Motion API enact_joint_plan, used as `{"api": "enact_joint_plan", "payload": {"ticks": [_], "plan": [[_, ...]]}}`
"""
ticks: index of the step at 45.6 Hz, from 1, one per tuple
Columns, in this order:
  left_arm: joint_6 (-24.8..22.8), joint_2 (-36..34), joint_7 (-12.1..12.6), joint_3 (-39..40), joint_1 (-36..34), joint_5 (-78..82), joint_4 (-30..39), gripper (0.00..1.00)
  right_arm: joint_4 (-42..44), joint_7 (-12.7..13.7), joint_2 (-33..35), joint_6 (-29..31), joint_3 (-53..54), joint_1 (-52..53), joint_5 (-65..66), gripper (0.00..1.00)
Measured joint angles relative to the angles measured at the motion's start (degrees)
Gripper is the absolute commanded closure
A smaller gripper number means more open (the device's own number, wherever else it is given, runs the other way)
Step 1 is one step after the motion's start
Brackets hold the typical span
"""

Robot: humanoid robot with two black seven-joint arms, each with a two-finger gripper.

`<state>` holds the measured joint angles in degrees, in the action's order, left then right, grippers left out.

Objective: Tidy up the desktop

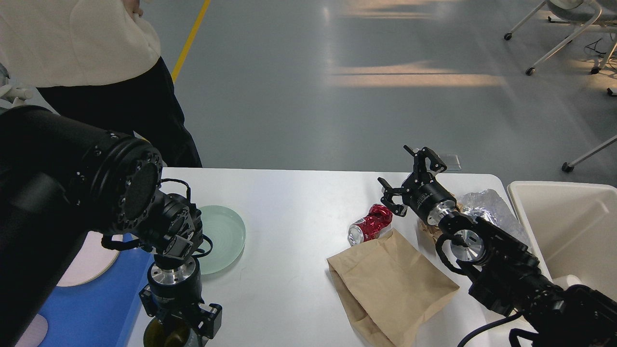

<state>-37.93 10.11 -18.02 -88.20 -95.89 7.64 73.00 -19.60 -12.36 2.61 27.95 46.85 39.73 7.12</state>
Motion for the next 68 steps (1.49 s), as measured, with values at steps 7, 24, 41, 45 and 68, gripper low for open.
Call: {"api": "enact_joint_plan", "payload": {"ticks": [7,24,41,45,68], "plan": [[-0.01,-0.01,-0.07,0.50,1.24,-0.06,-1.19,0.28,0.00,0.00,-0.03,0.00,0.00,0.00,0.00,0.00],[-0.01,-0.01,-0.09,2.81,5.44,-0.08,-4.96,0.43,0.00,0.00,-0.01,0.00,0.00,0.00,0.00,0.00],[-1.84,-0.27,-0.01,2.12,6.40,-0.08,-6.51,1.00,0.00,0.00,0.00,0.00,0.00,0.01,0.00,0.00],[-3.55,-0.34,-0.07,2.01,6.36,-0.08,-6.50,1.00,0.00,0.00,0.00,0.00,0.00,0.01,0.00,0.00],[-15.68,-2.99,-0.32,2.05,3.24,-0.75,-6.41,1.00,0.00,0.00,0.02,0.00,0.00,0.04,0.00,0.00]]}}
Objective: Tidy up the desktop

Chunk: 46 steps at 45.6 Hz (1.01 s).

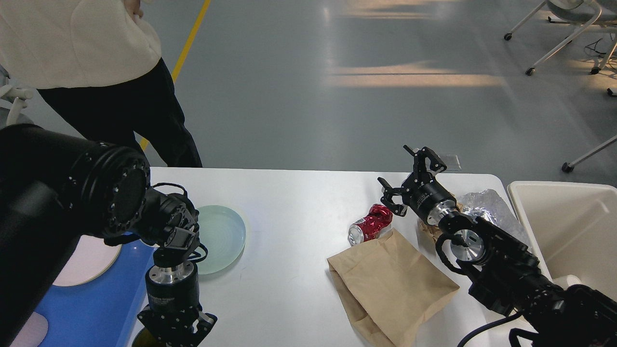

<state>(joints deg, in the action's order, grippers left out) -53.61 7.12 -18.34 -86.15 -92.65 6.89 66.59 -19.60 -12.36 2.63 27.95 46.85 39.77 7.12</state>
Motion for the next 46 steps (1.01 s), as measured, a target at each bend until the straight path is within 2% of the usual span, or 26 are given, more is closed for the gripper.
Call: {"api": "enact_joint_plan", "payload": {"ticks": [15,27,34,46], "plan": [[-1.40,-6.03,-0.37,1.78,-7.34,-0.31,0.13,1.00,0.00,0.00,-0.01,0.00,0.00,-0.03,0.00,0.00],[-1.40,-15.38,0.13,0.34,-9.02,0.03,-0.17,1.00,0.00,0.00,-0.03,0.00,0.00,-0.03,0.00,0.00],[-1.40,-20.84,0.13,-1.99,-7.64,0.67,-3.53,1.00,0.00,0.00,-0.03,0.00,0.00,-0.02,0.00,0.00],[-1.40,-24.79,0.11,-2.75,1.74,0.85,-16.02,1.00,0.00,0.00,-0.04,0.00,0.00,-0.02,0.00,0.00]]}}
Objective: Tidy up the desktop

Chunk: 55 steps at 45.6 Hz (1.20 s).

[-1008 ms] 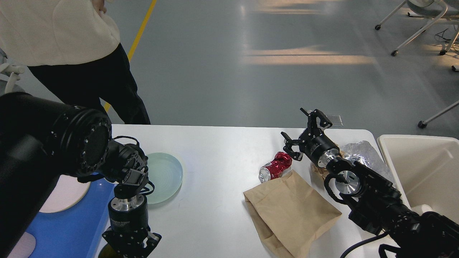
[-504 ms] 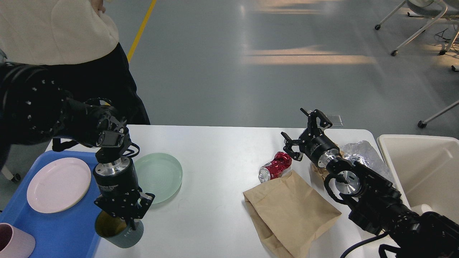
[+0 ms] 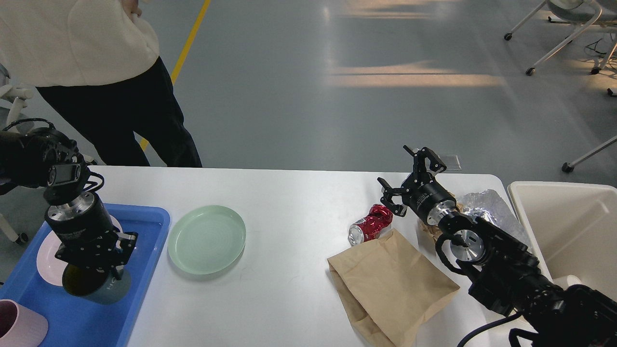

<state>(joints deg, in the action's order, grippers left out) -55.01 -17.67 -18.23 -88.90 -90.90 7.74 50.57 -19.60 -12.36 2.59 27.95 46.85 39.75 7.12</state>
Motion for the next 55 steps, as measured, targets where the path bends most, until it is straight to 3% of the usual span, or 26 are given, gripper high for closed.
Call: {"api": "enact_joint_plan", "payload": {"ticks": [42,48,55], "plan": [[0.00,-2.52,-0.24,0.99,14.06,-0.36,-6.15,0.99,0.00,0.01,0.02,0.00,0.00,0.00,0.00,0.00],[0.00,-2.48,-0.29,1.02,14.63,-0.36,-6.20,0.86,0.00,0.01,0.01,0.00,0.00,0.00,0.00,0.00],[0.00,-2.46,-0.53,1.10,15.02,-0.36,-6.20,0.45,0.00,0.02,-0.03,0.00,0.00,0.00,0.00,0.00]]}}
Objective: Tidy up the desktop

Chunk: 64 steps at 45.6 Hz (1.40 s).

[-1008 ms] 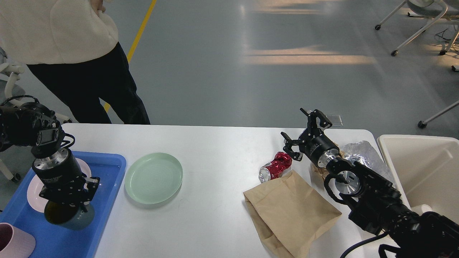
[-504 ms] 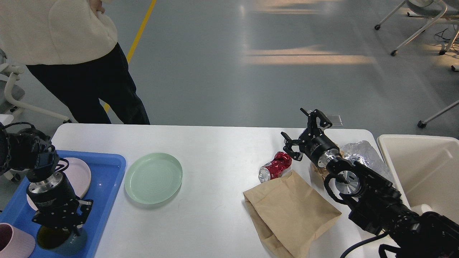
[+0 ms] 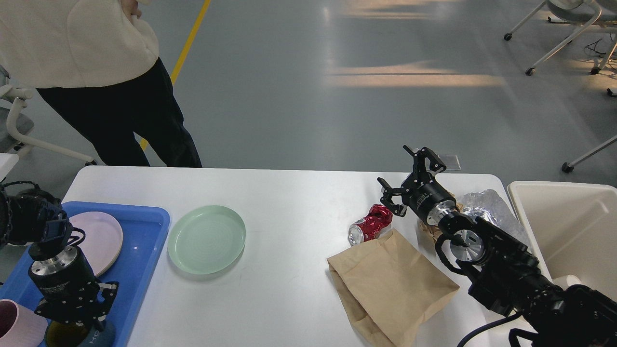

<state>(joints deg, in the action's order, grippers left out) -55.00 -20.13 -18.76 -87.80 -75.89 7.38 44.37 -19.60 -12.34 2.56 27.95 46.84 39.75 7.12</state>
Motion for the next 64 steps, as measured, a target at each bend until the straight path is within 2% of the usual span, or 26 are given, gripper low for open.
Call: {"api": "enact_joint_plan", "payload": {"ticks": [6,12,20,29,32,38,44,51,52,56,64], "plan": [[0.00,0.00,-0.05,0.19,0.03,-0.04,0.01,0.18,0.00,0.00,0.00,0.00,0.00,0.00,0.00,0.00],[0.00,0.07,0.13,1.16,-0.33,-0.11,0.29,0.05,0.00,0.00,0.06,0.00,0.00,0.00,0.00,0.00],[0.00,-0.91,0.69,1.14,-4.50,0.24,1.22,0.05,0.00,-0.01,0.06,0.00,0.00,0.00,0.00,0.00],[0.01,-2.64,1.05,0.63,-15.85,0.69,2.91,0.05,0.00,-0.05,0.06,0.00,0.00,-0.01,0.00,0.00],[0.01,-2.15,1.97,0.51,-19.73,1.71,3.16,0.05,0.00,-0.06,0.06,0.00,0.00,-0.02,0.00,0.00],[0.01,1.93,4.95,0.57,-26.17,3.33,3.42,0.05,0.00,-0.06,0.05,0.00,0.00,-0.01,0.00,0.00],[0.01,8.19,6.05,0.99,-29.56,3.55,4.91,0.05,0.00,-0.05,0.05,0.00,0.00,-0.02,0.00,0.00],[0.01,16.28,6.18,2.57,-29.71,3.63,5.75,0.05,0.00,-0.05,0.06,0.00,0.00,-0.02,0.00,0.00],[0.01,18.99,6.27,2.85,-28.72,3.96,5.76,0.05,0.00,-0.03,0.06,0.00,0.00,-0.03,0.00,0.00],[0.44,22.15,6.37,2.97,-26.62,5.96,5.63,0.05,0.00,-0.03,0.07,0.00,0.00,-0.05,0.01,0.00],[10.12,27.25,6.30,3.26,-21.64,11.53,5.15,0.05,0.00,-0.03,0.05,0.00,0.00,-0.05,0.01,0.00]]}}
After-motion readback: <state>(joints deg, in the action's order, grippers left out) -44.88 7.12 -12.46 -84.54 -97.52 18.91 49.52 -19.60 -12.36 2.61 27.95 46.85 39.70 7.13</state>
